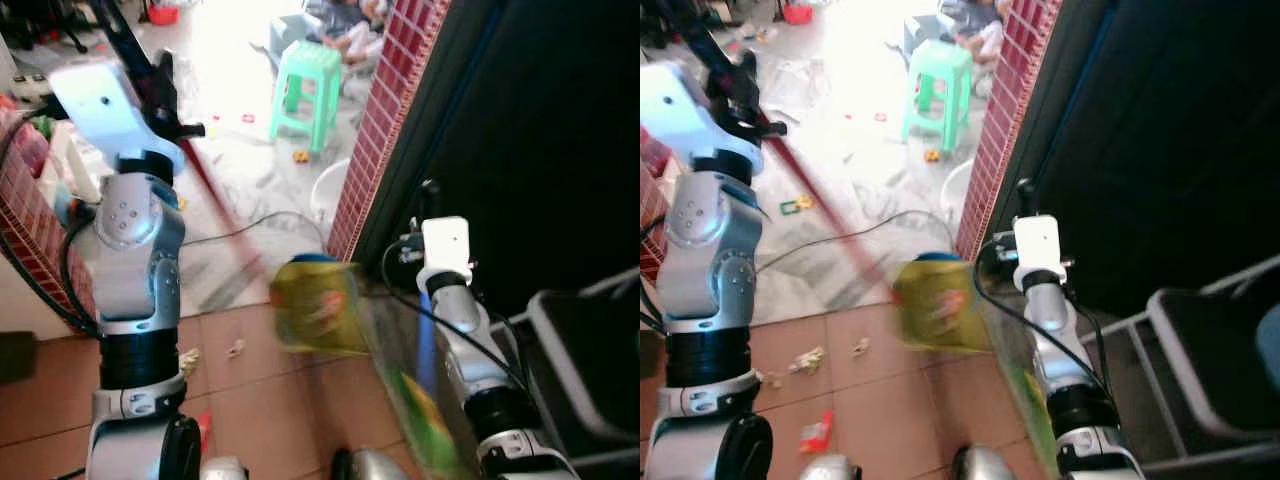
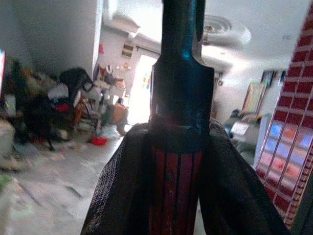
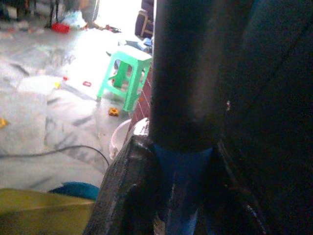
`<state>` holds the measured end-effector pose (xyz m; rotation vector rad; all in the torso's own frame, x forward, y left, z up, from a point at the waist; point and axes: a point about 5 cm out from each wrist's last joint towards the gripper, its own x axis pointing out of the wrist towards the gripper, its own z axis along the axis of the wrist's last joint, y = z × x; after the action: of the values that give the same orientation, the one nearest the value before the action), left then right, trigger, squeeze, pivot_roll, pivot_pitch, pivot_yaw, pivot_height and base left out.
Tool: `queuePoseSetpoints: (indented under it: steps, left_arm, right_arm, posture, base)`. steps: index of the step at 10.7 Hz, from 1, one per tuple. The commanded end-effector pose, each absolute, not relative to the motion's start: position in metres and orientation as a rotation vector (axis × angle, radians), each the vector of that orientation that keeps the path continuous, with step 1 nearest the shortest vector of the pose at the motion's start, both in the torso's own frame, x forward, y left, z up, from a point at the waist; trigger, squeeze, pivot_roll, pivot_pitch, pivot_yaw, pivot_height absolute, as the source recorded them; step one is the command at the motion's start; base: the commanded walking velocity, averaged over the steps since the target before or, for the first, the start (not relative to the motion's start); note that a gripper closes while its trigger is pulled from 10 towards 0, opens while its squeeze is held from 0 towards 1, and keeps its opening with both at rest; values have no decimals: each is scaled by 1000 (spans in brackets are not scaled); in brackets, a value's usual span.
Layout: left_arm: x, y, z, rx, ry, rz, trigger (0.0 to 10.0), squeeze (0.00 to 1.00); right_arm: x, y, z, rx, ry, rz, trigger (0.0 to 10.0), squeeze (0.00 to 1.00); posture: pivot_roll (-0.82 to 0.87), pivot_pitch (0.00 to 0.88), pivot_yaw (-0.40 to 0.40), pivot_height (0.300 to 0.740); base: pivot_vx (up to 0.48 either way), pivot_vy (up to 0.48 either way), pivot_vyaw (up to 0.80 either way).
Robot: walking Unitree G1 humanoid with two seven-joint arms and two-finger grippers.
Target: Sweep floor
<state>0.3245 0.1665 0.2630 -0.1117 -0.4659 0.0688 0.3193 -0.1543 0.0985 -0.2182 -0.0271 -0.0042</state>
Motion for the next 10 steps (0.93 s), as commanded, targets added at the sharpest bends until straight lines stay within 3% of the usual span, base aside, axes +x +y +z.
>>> queuePoseSetpoints:
  steps: [1,4,10]
  left_arm:
    - [321,158,283,-146,-569,40,10000,0]
    - [322,160,284,-115,-583,55,10000,0]
    - [324,164,287,-95,-599,68,10000,0]
  right_arm:
    - [321,-168,106,-266,-49,-38,10000,0]
    - [320,-167,105,-262,-47,-34,10000,0]
    - [319,-168,102,-257,-36,-32,10000,0]
  posture:
    - [-20,0,-72,740]
    - [-24,0,-71,740]
    - [-22,0,-68,740]
  base:
    - [0,0,0]
    - [0,0,0]
    - [360,0,0]
